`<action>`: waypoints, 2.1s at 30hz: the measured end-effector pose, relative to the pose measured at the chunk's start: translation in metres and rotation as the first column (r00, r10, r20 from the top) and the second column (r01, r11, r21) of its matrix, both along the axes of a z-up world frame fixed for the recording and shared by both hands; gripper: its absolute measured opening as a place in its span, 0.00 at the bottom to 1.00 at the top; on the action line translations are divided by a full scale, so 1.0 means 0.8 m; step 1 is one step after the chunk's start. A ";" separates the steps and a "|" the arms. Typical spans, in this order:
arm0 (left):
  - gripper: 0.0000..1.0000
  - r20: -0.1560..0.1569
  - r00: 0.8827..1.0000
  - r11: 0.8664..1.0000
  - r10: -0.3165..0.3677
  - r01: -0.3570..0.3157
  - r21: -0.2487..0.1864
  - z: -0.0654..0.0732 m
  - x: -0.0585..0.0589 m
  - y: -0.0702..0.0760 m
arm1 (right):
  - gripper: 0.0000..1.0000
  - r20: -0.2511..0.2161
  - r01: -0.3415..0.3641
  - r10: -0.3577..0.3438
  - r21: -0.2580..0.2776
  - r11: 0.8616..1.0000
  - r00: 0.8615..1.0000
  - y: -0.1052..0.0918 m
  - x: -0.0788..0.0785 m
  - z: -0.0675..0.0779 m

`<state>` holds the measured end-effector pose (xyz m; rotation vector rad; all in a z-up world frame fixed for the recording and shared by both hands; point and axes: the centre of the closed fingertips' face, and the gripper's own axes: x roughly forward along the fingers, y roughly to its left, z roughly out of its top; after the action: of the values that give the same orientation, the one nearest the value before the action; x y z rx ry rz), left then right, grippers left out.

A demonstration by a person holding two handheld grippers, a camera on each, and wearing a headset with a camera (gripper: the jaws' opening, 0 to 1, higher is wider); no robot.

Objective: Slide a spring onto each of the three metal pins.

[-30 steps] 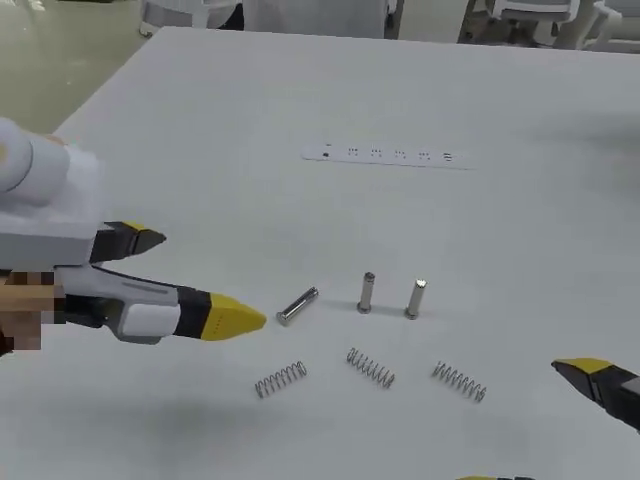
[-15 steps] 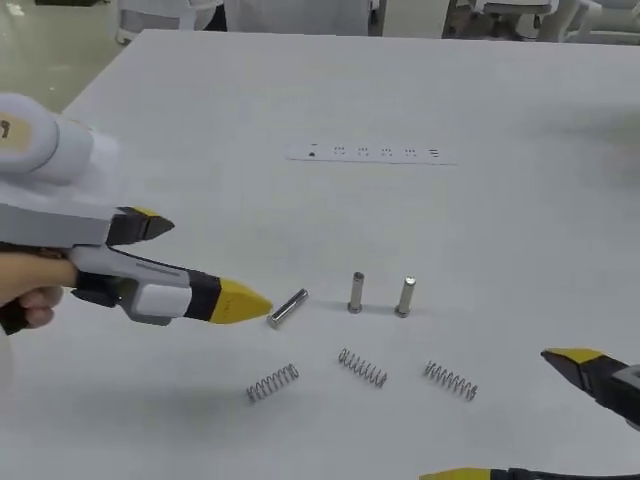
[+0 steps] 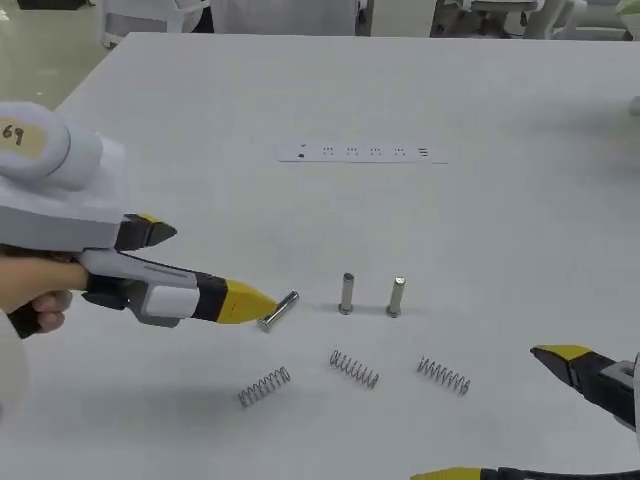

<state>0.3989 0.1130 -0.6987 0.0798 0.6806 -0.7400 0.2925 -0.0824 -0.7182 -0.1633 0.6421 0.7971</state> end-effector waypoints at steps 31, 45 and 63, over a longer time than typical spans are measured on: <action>0.70 0.026 1.000 0.995 0.018 -0.021 0.099 -0.025 0.031 -0.030 | 0.99 0.004 0.024 -0.024 -0.018 1.000 1.000 -0.005 0.007 0.007; 0.46 -0.025 1.000 0.989 -0.016 0.019 0.149 -0.055 0.042 -0.046 | 0.99 -0.001 0.022 -0.023 -0.005 1.000 1.000 -0.003 0.006 0.007; 0.27 -0.072 0.996 0.972 -0.057 0.072 0.223 -0.100 0.047 -0.057 | 1.00 0.001 0.063 -0.063 0.018 0.998 0.998 -0.007 0.010 0.009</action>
<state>0.4367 0.0676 -0.7786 0.2878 0.8258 -0.7274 0.3003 -0.0876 -0.7114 -0.1270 0.6352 0.7419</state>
